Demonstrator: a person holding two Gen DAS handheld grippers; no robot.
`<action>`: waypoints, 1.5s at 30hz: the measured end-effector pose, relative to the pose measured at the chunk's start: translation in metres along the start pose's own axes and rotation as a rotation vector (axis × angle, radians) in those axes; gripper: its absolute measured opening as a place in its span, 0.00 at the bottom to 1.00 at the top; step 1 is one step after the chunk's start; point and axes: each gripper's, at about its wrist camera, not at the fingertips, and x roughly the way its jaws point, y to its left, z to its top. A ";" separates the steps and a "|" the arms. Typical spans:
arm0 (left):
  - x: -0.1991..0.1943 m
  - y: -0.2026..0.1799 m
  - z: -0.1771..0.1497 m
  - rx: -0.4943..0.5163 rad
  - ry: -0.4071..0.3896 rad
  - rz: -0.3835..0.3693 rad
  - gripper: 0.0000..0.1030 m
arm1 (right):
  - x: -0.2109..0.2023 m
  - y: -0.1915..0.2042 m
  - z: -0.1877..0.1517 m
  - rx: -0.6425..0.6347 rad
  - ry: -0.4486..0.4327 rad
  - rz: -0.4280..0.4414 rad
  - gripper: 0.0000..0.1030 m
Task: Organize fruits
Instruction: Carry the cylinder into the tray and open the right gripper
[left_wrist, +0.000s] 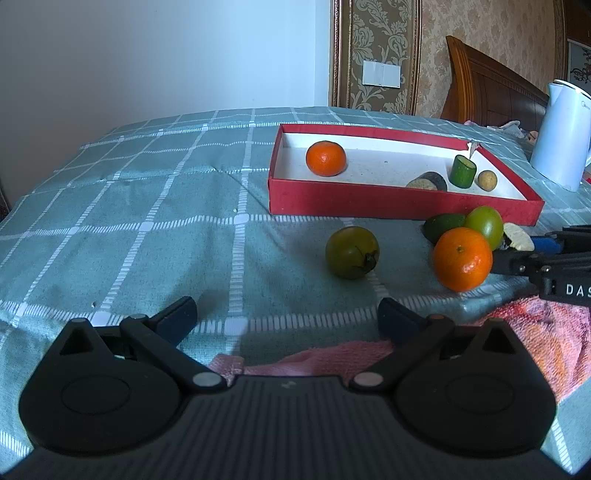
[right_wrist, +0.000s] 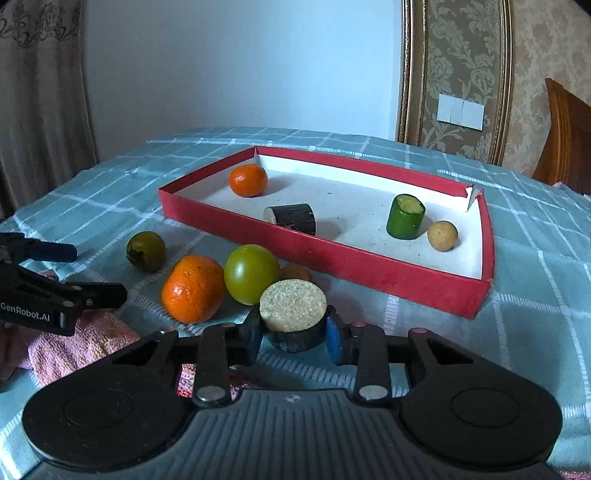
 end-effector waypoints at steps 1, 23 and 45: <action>0.000 0.000 0.000 0.000 0.000 0.000 1.00 | -0.001 -0.001 0.000 0.006 -0.002 -0.004 0.33; 0.000 0.000 0.000 0.001 0.000 0.001 1.00 | -0.023 -0.036 0.032 0.061 -0.114 -0.080 0.33; 0.000 0.000 0.000 0.001 0.000 0.001 1.00 | 0.061 -0.043 0.075 0.005 -0.034 -0.126 0.33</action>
